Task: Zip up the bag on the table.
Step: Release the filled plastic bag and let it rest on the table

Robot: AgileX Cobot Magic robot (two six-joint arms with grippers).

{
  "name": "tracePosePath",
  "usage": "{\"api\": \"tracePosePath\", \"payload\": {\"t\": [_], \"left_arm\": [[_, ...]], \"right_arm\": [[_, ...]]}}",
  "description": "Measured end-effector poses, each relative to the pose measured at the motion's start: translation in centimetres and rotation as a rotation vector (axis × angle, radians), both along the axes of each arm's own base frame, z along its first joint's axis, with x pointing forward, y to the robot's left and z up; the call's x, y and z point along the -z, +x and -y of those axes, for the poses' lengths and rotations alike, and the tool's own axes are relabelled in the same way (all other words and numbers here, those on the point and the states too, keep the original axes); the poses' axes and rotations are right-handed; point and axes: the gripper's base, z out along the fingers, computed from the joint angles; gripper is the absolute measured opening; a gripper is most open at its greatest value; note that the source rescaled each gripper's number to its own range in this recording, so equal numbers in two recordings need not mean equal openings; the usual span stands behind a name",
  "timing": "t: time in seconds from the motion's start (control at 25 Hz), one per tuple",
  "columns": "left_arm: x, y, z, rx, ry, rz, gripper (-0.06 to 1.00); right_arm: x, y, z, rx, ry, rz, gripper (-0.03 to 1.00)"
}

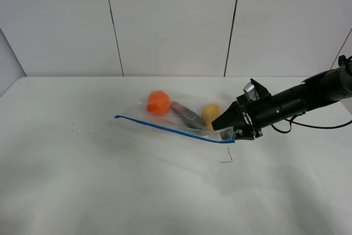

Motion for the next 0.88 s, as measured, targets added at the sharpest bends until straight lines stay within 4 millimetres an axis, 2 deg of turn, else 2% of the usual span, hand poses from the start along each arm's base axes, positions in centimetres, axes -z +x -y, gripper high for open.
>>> {"api": "tracePosePath", "payload": {"t": [0.08, 0.2, 0.64, 0.76, 0.88], "left_arm": [[0.0, 0.0, 0.0, 0.000, 0.000, 0.000, 1.00], [0.0, 0.0, 0.0, -0.001, 0.001, 0.000, 1.00], [0.0, 0.0, 0.0, -0.001, 0.001, 0.000, 1.00], [0.0, 0.0, 0.0, -0.001, 0.001, 0.000, 1.00], [0.0, 0.0, 0.0, -0.001, 0.001, 0.000, 1.00]], "right_arm": [[0.0, 0.0, 0.0, 0.003, 0.003, 0.000, 0.92], [0.0, 0.0, 0.0, 0.004, 0.003, 0.000, 0.98], [-0.1, 0.1, 0.0, 0.031, 0.009, -0.035, 1.00], [0.3, 0.2, 0.5, 0.056, -0.037, -0.055, 1.00], [0.4, 0.5, 1.2, -0.007, -0.157, -0.027, 1.00]]}}
